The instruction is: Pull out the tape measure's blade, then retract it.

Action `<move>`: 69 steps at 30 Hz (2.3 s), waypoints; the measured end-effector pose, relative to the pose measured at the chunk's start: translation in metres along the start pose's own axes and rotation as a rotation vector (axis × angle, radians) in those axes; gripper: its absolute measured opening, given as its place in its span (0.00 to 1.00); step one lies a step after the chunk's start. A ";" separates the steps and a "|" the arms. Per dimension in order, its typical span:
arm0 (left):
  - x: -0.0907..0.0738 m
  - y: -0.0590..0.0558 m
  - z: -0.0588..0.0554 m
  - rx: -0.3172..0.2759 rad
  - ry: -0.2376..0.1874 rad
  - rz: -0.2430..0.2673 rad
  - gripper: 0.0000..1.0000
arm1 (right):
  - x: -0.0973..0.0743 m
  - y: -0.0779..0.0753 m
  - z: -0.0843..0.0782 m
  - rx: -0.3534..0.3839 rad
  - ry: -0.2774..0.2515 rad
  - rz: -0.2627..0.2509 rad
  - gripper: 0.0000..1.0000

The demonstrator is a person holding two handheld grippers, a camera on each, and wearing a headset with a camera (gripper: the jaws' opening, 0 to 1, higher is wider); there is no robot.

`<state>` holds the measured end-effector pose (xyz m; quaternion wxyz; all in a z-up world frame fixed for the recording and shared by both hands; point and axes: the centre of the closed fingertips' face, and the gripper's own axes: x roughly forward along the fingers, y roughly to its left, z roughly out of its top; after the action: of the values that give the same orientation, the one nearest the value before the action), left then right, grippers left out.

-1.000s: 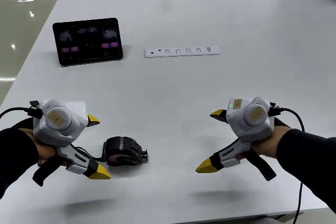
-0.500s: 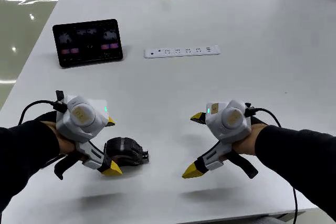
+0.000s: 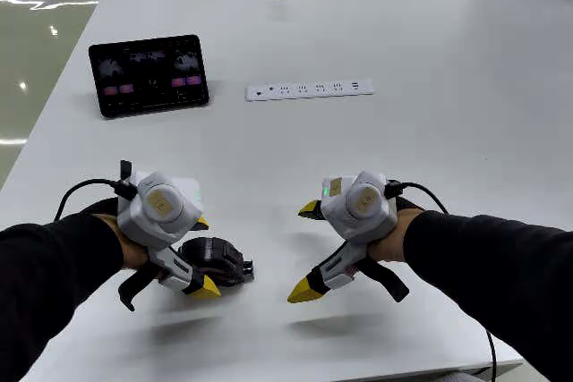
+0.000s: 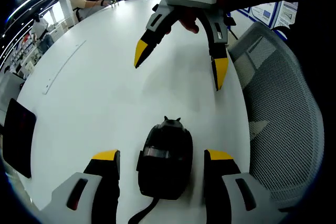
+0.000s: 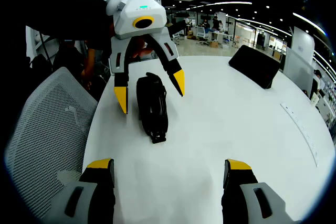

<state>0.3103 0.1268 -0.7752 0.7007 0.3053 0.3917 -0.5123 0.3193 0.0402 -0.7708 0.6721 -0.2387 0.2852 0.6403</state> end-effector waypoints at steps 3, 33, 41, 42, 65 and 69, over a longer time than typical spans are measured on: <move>0.000 0.001 0.002 0.027 0.011 0.003 0.55 | 0.003 0.004 0.003 -0.007 0.004 0.020 0.79; 0.003 -0.003 0.007 0.056 0.021 0.015 0.32 | 0.053 0.014 0.007 -0.110 0.080 0.082 0.44; 0.004 -0.003 0.005 0.048 0.036 0.007 0.32 | 0.058 0.015 0.008 -0.127 0.096 0.073 0.29; 0.004 -0.003 0.005 0.047 0.038 0.005 0.32 | 0.058 0.015 0.009 -0.126 0.094 0.076 0.29; 0.003 -0.002 0.005 0.047 0.015 0.027 0.32 | 0.073 0.020 0.010 -0.194 0.163 0.106 0.12; 0.003 -0.002 0.004 0.041 0.014 0.022 0.32 | 0.073 0.019 0.011 -0.174 0.149 0.104 0.10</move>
<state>0.3102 0.1214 -0.7759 0.6971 0.3274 0.3828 -0.5102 0.3029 0.1015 -0.8126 0.5917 -0.3279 0.2895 0.6771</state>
